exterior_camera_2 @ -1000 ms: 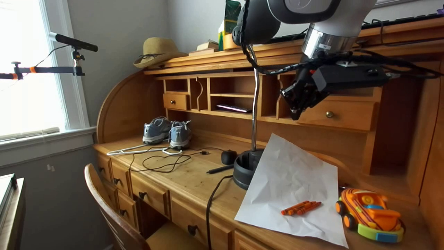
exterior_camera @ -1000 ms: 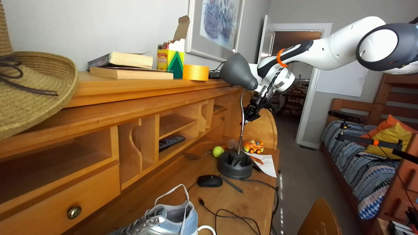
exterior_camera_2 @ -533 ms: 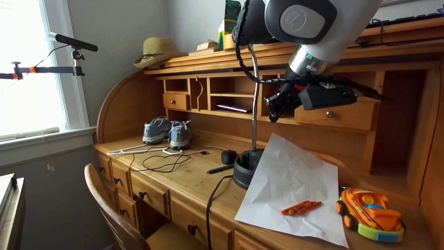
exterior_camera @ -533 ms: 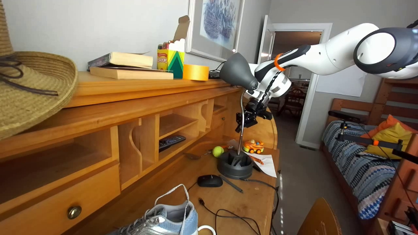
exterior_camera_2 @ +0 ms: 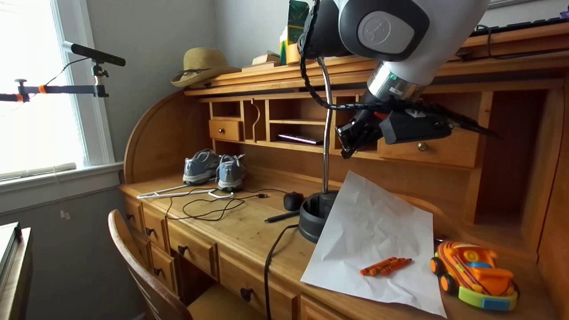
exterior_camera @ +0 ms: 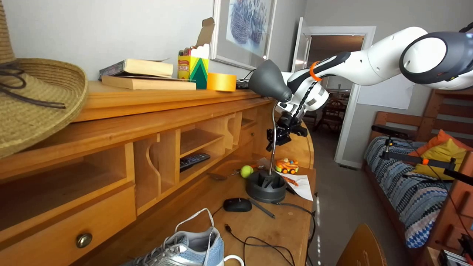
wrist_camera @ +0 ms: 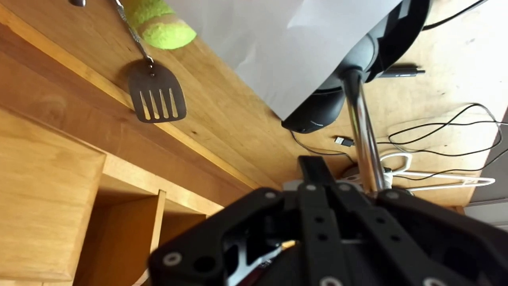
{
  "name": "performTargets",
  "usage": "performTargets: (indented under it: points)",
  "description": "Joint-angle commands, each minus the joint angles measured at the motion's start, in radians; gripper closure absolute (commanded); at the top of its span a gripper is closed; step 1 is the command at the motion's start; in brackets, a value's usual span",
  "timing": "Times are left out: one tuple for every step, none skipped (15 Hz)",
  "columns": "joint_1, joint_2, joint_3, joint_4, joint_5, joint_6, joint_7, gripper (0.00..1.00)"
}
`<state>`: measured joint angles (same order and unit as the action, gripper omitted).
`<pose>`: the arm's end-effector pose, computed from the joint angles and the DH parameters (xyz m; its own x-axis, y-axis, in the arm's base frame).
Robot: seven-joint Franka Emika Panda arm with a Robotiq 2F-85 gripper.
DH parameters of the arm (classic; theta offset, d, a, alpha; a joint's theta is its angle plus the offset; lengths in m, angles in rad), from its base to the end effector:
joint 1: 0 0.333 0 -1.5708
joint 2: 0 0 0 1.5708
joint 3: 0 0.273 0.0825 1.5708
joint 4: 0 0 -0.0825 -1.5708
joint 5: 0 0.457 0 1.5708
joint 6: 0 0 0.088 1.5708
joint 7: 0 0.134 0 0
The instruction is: Press a button on the lamp stand
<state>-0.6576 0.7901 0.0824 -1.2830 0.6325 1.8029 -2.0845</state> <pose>0.6622 -0.3635 0.1902 0.2350 0.7270 0.6452 0.9499 -0.3125 0.0061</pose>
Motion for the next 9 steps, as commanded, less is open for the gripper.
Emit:
performTargets:
  points:
    - [0.011, 0.023, -0.002, 0.005, -0.016, -0.023, 0.01, 1.0]
    - [0.015, 0.027, -0.004, 0.003, -0.018, -0.02, 0.013, 1.0]
    - [0.02, 0.032, -0.008, 0.002, -0.024, -0.017, 0.015, 1.0]
    - [0.023, 0.036, -0.011, -0.001, -0.026, -0.011, 0.019, 1.0]
    - [0.026, 0.04, -0.013, -0.001, -0.03, -0.011, 0.025, 1.0]
    - [0.025, 0.044, -0.014, 0.0, -0.031, -0.017, 0.03, 1.0]
    - [0.02, 0.048, -0.009, 0.003, -0.028, -0.032, 0.028, 1.0]
    - [0.029, 0.055, -0.024, 0.012, -0.019, -0.049, 0.022, 1.0]
    - [0.032, 0.058, -0.028, 0.012, -0.025, -0.054, 0.025, 1.0]
